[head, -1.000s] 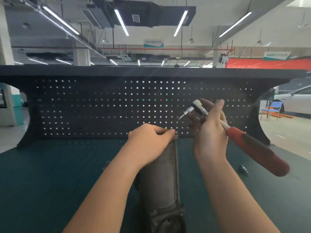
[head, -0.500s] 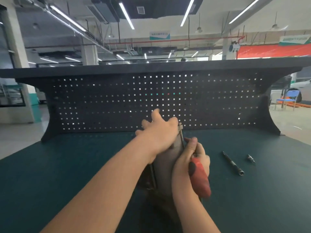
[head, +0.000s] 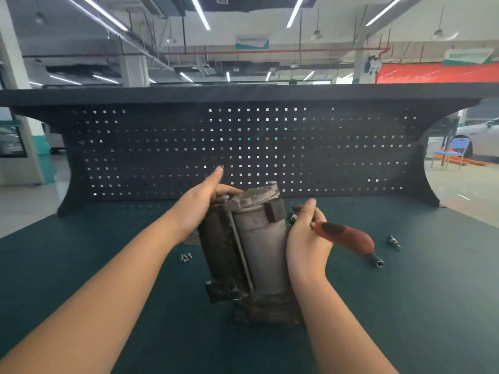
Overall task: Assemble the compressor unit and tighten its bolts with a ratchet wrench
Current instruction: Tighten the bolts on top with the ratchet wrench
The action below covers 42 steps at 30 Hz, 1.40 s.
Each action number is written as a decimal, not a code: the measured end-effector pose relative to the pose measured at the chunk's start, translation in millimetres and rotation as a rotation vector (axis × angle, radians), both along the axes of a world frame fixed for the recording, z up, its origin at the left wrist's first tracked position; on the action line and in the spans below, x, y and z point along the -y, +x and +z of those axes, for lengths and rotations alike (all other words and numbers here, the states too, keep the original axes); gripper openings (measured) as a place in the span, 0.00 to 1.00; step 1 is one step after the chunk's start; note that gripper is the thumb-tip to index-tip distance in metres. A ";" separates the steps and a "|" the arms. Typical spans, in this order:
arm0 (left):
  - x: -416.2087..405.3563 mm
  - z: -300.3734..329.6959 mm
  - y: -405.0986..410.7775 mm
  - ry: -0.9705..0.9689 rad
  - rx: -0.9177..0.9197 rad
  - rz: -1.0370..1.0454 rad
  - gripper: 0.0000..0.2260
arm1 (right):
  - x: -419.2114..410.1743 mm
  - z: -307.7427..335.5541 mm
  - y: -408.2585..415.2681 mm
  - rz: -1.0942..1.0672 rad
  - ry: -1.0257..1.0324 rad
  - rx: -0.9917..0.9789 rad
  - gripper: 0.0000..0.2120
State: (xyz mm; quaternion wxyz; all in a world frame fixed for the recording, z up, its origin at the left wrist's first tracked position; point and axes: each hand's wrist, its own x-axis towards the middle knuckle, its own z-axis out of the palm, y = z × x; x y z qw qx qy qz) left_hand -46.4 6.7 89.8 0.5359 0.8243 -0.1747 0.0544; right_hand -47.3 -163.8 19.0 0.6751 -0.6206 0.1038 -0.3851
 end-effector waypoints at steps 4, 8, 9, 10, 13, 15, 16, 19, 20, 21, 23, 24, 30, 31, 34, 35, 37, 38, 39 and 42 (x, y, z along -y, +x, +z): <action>-1.5 -18.5 -18.8 0.022 0.085 -0.134 0.23 | 8.3 6.1 13.1 0.101 -0.007 0.068 0.17; 13.3 -12.1 -50.9 0.568 0.179 -0.043 0.38 | 12.1 12.8 33.2 0.186 0.024 0.096 0.18; 16.7 -12.6 -64.2 0.676 0.245 0.027 0.40 | 12.1 14.1 37.5 0.209 0.016 0.079 0.19; 19.6 -14.3 -72.5 0.725 0.297 0.108 0.40 | 12.0 15.1 41.5 0.233 0.013 0.071 0.21; 39.8 -22.8 -70.8 0.696 0.379 0.358 0.35 | 11.0 21.1 49.6 0.256 0.137 0.109 0.21; 57.0 -29.4 -67.3 0.709 0.399 0.465 0.35 | 14.4 30.9 52.6 0.315 0.336 0.182 0.18; 64.6 -33.0 -66.0 0.716 0.412 0.524 0.35 | 16.5 37.8 52.6 0.384 0.441 0.243 0.15; 80.3 -35.0 -55.0 0.730 0.377 0.617 0.35 | 26.4 61.7 47.1 0.515 0.611 0.387 0.08; 84.5 -34.2 -48.2 0.729 0.354 0.633 0.35 | 29.8 69.0 44.3 0.531 0.650 0.436 0.06; 87.8 -32.5 -40.7 0.732 0.329 0.641 0.34 | 32.6 76.1 41.2 0.552 0.692 0.483 0.06; 92.0 -27.8 -26.9 0.740 0.290 0.627 0.34 | 37.5 88.1 34.9 0.632 0.758 0.549 0.06; 93.6 -25.8 -19.4 0.745 0.273 0.618 0.34 | 38.9 92.9 31.4 0.689 0.763 0.565 0.07; 86.7 -14.5 9.7 0.695 0.213 0.531 0.33 | 41.9 99.1 25.9 0.803 0.391 0.528 0.10; 84.1 -12.5 12.9 0.579 0.228 0.495 0.31 | 42.1 97.6 28.7 0.787 0.332 0.521 0.10; 78.9 -7.8 18.4 0.321 0.321 0.403 0.21 | 43.1 93.6 36.0 0.766 0.269 0.507 0.10; 78.2 -7.0 19.8 0.296 0.342 0.387 0.20 | 42.8 92.9 37.4 0.773 0.268 0.502 0.10; 76.8 -7.3 24.6 0.271 0.340 0.345 0.21 | 40.8 93.1 38.8 0.801 0.271 0.507 0.08; 76.4 -7.4 26.6 0.263 0.325 0.327 0.21 | 39.6 93.3 39.0 0.813 0.269 0.515 0.07; 76.2 -7.6 27.8 0.253 0.308 0.313 0.21 | 38.5 93.5 39.1 0.817 0.263 0.520 0.06; 76.3 -8.6 29.7 0.217 0.297 0.297 0.17 | 35.5 93.1 37.9 0.808 0.214 0.516 0.06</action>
